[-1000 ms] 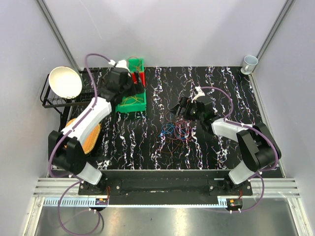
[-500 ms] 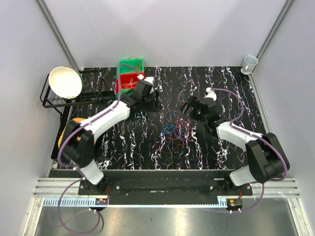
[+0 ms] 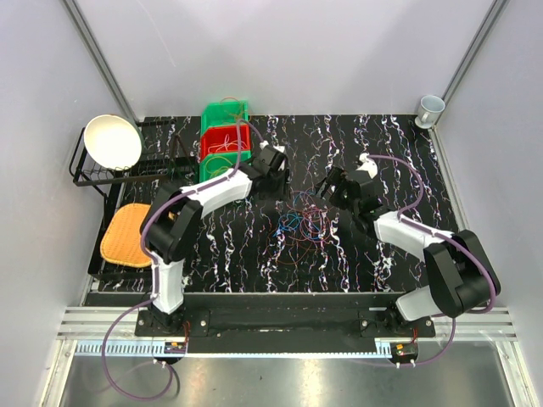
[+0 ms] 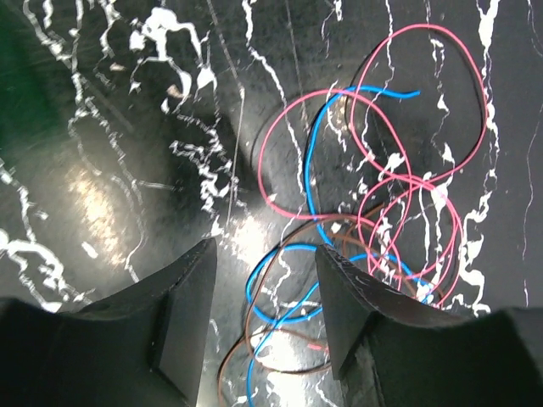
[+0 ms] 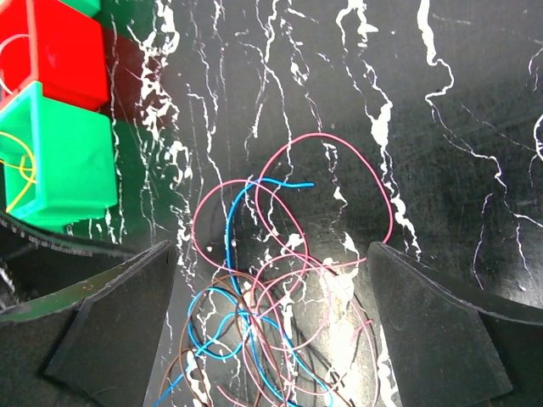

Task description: Untangle the cables

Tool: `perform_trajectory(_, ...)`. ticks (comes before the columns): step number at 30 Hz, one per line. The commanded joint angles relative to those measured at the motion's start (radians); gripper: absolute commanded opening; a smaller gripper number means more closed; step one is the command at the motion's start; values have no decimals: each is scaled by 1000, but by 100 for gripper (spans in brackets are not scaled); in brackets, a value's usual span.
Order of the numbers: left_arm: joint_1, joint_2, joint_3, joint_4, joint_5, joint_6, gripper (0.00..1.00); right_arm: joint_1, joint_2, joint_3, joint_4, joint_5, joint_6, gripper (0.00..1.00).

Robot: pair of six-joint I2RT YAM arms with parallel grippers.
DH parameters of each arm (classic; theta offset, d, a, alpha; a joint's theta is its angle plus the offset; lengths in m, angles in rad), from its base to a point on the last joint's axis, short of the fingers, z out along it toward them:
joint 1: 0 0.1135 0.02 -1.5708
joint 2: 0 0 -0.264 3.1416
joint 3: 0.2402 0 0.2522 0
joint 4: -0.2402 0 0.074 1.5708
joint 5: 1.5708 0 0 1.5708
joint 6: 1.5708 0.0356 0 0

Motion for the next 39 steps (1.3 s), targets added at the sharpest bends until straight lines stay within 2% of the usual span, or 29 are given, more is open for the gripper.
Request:
perform_trajectory(1, -7, 40, 69, 34, 9, -13, 52, -6, 5, 41, -5, 6, 12, 100)
perform_trajectory(14, -15, 167, 155, 13, -9, -29, 42, -12, 23, 52, -8, -18, 14, 100)
perform_trajectory(19, -18, 187, 166, 13, -18, -32, 33, -13, 23, 50, -6, -21, 15, 100)
perform_trajectory(22, -19, 201, 172, 13, -18, -32, 12, -15, 26, 53, -6, -21, 15, 100)
perform_trajectory(23, -19, 202, 176, 13, -18, -33, 0, -13, 26, 52, -6, -23, 14, 100)
perform_trajectory(29, -24, 173, 192, 4, -17, -21, 0, -15, 29, 52, -6, -20, 15, 100)
perform_trajectory(35, -27, -4, 219, -42, -18, 17, 0, -16, 22, 47, -6, -11, 20, 100)
perform_trajectory(39, -29, -123, 275, -110, -69, 62, 0, -16, 22, 44, -6, -6, 21, 100)
